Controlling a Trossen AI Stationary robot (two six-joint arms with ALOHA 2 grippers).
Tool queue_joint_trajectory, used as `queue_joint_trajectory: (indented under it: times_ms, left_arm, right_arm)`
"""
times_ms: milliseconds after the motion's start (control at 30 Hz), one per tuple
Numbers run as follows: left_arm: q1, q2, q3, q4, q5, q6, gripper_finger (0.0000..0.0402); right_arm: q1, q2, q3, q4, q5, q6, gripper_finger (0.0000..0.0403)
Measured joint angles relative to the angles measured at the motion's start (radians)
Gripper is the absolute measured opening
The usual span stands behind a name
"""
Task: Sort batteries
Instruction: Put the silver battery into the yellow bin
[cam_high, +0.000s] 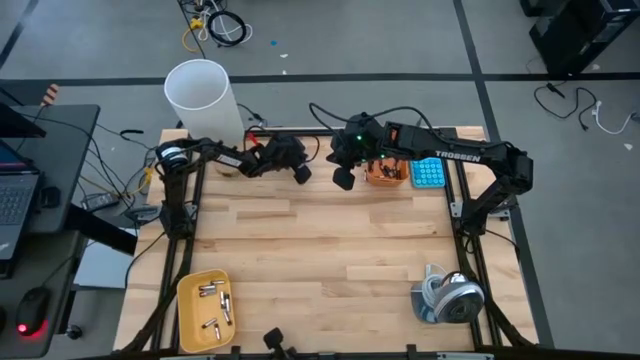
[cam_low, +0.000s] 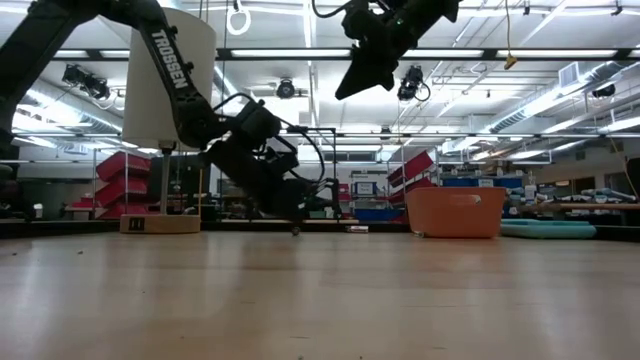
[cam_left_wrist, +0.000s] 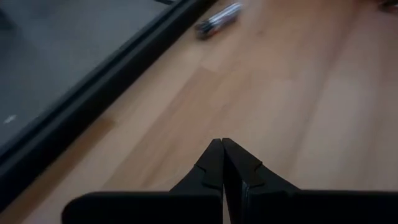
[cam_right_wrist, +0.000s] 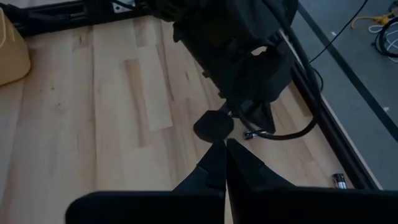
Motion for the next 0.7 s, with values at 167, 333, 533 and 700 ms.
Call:
queue_joint_trajectory:
  times_ms: [167, 333, 533, 700]
  left_arm:
    - [-0.002, -0.003, 0.0, 0.005, 0.066, -0.003, 0.0]
    - [-0.002, -0.007, 0.0, -0.002, 0.094, -0.011, 0.0]
    - [0.001, -0.017, 0.009, -0.065, 0.05, -0.058, 0.0]
    - [0.007, -0.025, 0.069, -0.158, 0.031, -0.083, 0.0]
  right_arm:
    - [0.0, 0.0, 0.0, -0.004, 0.0, -0.008, 0.0]
    - [0.0, 0.0, 0.0, -0.009, 0.0, -0.013, 0.0]
    - [0.0, 0.0, 0.0, -0.009, 0.0, -0.014, 0.0]
    - [0.0, 0.0, 0.0, -0.007, 0.0, -0.014, 0.0]
